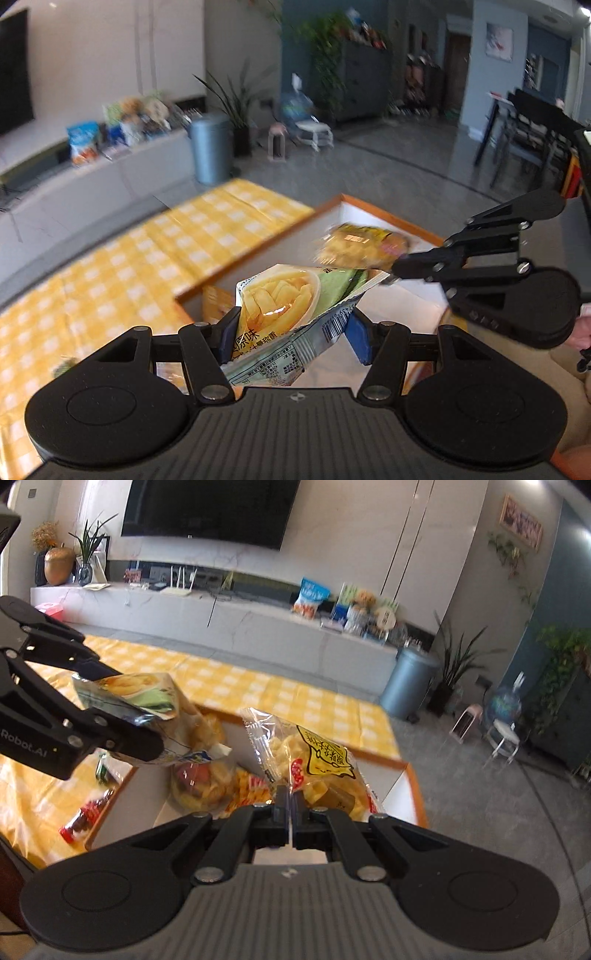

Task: Organize snacks
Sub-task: 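Lift both bags and carry them over the open box, then open both tools to drop the bags into the box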

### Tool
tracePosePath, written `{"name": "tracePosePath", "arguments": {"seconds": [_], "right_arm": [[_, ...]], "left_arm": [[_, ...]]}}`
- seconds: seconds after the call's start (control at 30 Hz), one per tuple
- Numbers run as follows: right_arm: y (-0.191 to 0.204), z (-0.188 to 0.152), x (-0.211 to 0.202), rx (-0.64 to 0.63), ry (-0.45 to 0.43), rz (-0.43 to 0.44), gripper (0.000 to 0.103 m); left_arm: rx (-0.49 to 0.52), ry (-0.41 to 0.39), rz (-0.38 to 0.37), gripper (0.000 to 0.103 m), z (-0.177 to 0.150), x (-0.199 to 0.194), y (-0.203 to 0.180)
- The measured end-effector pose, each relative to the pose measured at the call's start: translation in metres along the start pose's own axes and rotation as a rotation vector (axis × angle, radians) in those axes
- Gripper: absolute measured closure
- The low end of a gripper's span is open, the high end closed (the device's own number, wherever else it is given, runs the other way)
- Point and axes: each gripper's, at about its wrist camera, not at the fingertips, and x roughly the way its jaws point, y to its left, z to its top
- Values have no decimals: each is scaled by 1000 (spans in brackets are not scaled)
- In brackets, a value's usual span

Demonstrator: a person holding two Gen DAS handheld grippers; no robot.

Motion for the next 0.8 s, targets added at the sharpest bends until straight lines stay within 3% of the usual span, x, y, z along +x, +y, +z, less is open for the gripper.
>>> {"name": "tracePosePath", "arguments": {"seconds": [0.2,0.4,0.7,0.8], "right_arm": [[-7,-11,28,60,116,61,103],[-28,-8,53,197,245,182,103],[-37,-9,89,370,469,330,103],[-34,-7,96,369,516,358,103]], "left_arm": [[61,188,-133,35,-1,45,-1],[69,350,-153,35,-1,84,9],[97,465,-187,33,4,106,8],[110,486,-194,30,2,110,8]]}}
